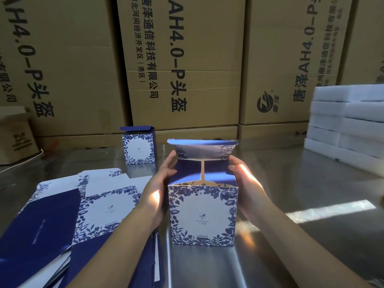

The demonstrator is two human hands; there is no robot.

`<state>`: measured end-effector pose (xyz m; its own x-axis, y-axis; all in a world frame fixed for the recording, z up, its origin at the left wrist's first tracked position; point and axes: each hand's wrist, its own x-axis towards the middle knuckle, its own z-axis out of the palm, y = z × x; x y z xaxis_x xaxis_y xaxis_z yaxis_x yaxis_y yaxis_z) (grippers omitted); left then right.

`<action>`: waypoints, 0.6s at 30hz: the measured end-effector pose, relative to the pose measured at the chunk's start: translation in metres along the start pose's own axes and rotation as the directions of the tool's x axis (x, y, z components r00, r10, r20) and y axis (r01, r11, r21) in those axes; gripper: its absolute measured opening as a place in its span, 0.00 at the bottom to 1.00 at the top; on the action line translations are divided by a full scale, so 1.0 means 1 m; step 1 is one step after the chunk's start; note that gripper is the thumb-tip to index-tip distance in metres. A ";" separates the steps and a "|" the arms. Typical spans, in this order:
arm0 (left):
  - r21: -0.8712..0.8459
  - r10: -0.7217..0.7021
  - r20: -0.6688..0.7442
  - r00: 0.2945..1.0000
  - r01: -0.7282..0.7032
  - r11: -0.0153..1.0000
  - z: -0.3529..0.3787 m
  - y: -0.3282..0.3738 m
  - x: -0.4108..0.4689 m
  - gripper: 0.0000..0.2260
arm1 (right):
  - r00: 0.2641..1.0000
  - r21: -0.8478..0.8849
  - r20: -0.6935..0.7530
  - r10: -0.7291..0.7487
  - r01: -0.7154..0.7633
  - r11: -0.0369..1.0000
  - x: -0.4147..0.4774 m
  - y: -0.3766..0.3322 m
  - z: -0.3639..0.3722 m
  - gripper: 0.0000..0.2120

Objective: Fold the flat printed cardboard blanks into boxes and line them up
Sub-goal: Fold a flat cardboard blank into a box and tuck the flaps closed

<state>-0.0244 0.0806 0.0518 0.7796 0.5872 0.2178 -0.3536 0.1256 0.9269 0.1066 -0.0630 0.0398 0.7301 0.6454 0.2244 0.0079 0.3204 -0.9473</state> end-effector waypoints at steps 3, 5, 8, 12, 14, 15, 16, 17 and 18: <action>-0.050 -0.024 0.023 0.999 0.025 0.998 0.001 0.000 0.001 0.19 | 1.000 0.000 0.006 -0.006 0.006 1.000 0.002 0.002 -0.001 0.21; -0.074 -0.026 0.040 0.999 0.029 0.997 0.001 0.001 -0.001 0.18 | 1.000 0.025 0.006 0.005 -0.005 1.000 0.001 0.001 0.001 0.19; 0.049 -0.014 -0.009 1.000 0.014 0.999 0.002 0.002 -0.004 0.15 | 1.000 0.052 -0.015 0.000 0.000 0.999 0.001 0.002 0.001 0.15; 0.168 0.020 -0.065 0.998 -0.009 0.986 0.006 0.002 -0.008 0.16 | 0.997 0.120 -0.074 -0.026 0.035 0.992 -0.001 0.000 0.005 0.17; 0.122 0.005 -0.044 0.999 0.000 0.993 0.006 0.004 -0.009 0.17 | 0.995 0.093 -0.087 -0.052 0.060 0.994 -0.004 -0.003 0.007 0.15; 0.114 0.007 -0.042 0.999 -0.002 0.993 0.006 0.004 -0.009 0.17 | 0.996 0.089 -0.071 -0.047 0.053 0.995 -0.003 -0.003 0.006 0.15; 0.116 0.016 -0.043 0.999 -0.011 0.993 0.005 0.003 -0.008 0.16 | 0.997 0.088 -0.063 -0.034 0.039 0.995 -0.004 -0.003 0.006 0.15; 0.123 0.027 -0.041 0.999 -0.022 0.992 0.004 0.002 -0.007 0.16 | 0.998 0.082 -0.060 -0.028 0.033 0.996 -0.003 -0.003 0.006 0.16; 0.136 0.040 -0.028 0.999 -0.036 0.990 0.004 0.002 -0.007 0.15 | 0.998 0.071 -0.058 -0.031 0.036 0.997 -0.003 -0.003 0.006 0.15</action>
<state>-0.0284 0.0734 0.0531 0.7497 0.6143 0.2463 -0.3080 -0.0056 0.9514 0.0999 -0.0620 0.0436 0.7680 0.5936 0.2404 -0.0146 0.3916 -0.9200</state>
